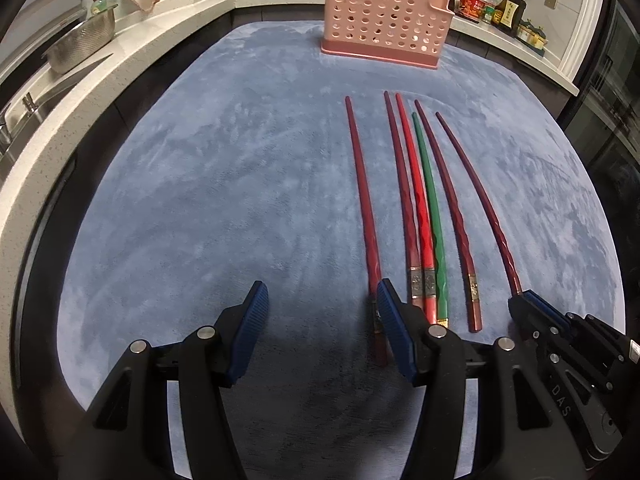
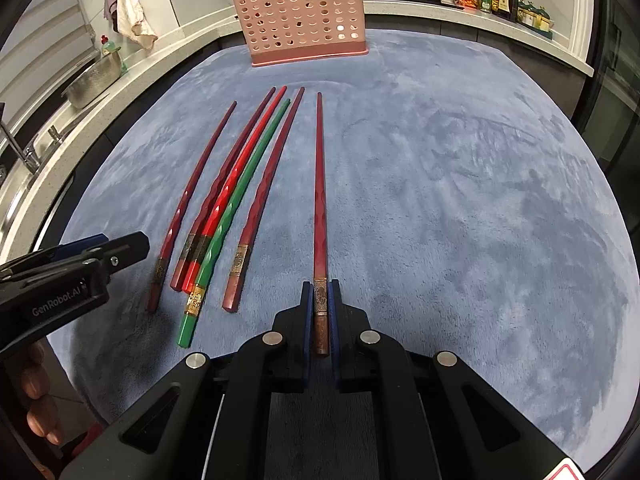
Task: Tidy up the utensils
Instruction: 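Close the left tool on another dark-red chopstick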
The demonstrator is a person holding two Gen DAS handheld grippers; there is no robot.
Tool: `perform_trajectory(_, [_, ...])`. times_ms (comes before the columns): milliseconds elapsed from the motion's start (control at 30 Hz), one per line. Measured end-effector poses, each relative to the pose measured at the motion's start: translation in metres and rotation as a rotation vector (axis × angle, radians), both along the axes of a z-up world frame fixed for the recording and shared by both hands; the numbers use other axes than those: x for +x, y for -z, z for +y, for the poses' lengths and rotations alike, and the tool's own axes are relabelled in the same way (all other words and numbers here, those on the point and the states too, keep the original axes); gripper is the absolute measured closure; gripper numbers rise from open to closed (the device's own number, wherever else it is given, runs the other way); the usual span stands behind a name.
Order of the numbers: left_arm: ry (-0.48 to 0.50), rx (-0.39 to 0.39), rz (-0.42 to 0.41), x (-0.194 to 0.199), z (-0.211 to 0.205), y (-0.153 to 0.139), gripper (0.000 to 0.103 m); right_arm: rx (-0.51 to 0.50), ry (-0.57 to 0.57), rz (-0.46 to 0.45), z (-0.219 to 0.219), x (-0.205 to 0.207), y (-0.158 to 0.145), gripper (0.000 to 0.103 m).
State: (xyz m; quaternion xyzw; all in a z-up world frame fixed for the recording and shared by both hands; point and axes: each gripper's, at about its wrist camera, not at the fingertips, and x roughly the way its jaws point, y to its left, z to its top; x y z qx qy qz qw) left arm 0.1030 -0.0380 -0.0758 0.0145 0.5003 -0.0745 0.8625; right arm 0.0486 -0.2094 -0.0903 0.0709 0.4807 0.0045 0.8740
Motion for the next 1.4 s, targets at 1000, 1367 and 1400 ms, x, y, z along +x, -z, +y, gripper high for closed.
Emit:
perform_trajectory(1000, [0.034, -0.010, 0.020, -0.008, 0.002, 0.016, 0.094, 0.020, 0.011, -0.001, -0.003, -0.003, 0.000, 0.096])
perform_trajectory(1367, [0.015, -0.055, -0.007, 0.002, 0.012, -0.011, 0.096, 0.080, 0.077, -0.054, -0.025, -0.002, -0.034, 0.096])
perform_trajectory(1400, [0.015, -0.058, -0.017, 0.004, 0.014, -0.018, 0.096, 0.084, 0.082, -0.066, -0.027, -0.002, -0.040, 0.096])
